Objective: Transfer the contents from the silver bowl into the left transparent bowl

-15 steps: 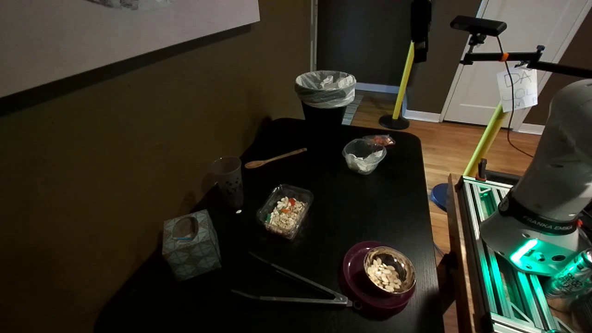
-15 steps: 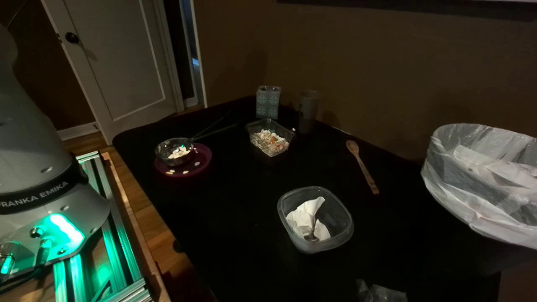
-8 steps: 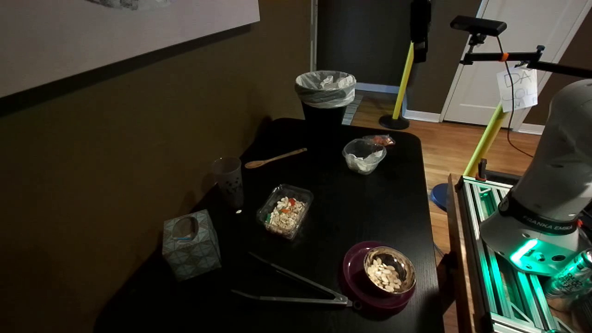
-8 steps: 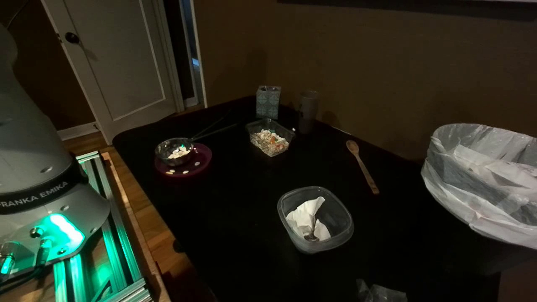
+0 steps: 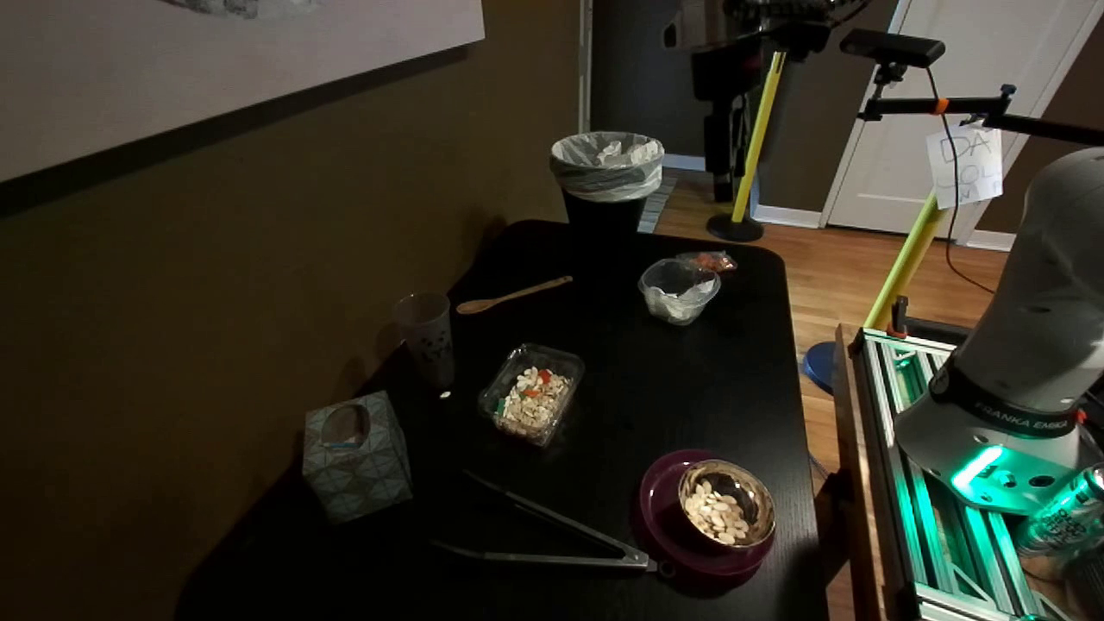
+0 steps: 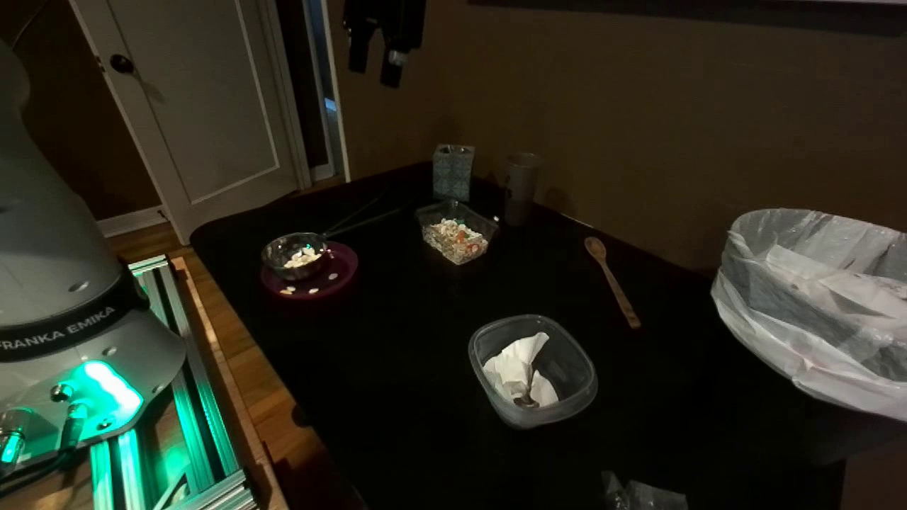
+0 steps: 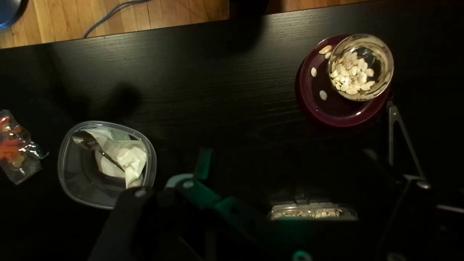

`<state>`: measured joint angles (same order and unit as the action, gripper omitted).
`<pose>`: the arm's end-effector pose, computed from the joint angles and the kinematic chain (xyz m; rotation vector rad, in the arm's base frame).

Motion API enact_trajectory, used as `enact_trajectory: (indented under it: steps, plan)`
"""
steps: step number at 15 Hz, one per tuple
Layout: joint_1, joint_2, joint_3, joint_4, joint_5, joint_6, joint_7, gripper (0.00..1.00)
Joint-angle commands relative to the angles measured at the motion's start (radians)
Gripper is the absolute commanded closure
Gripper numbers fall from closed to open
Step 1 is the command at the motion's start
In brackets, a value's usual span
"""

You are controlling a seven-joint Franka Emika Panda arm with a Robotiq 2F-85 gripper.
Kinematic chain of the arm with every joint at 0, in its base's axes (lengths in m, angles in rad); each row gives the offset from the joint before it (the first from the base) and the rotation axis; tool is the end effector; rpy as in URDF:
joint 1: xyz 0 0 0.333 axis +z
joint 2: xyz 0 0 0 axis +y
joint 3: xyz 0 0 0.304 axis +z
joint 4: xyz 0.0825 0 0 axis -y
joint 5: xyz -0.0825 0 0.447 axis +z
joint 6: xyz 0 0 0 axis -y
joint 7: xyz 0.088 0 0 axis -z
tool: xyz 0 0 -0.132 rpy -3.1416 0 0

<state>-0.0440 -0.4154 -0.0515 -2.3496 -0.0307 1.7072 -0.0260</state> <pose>0.4537 -0.0468 0.4140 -3.1159 0.0859 0.3561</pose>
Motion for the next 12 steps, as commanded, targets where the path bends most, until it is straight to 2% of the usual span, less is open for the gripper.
enact_trajectory:
  steps: [1, 6, 12]
  plan:
    - [0.0, 0.016, 0.001, -0.009, 0.001, 0.005, 0.0, 0.0]
    - [0.001, 0.025, 0.001, -0.005, 0.001, 0.006, 0.0, 0.0]
    - [0.018, 0.019, -0.01, -0.231, 0.034, 0.201, -0.088, 0.0]
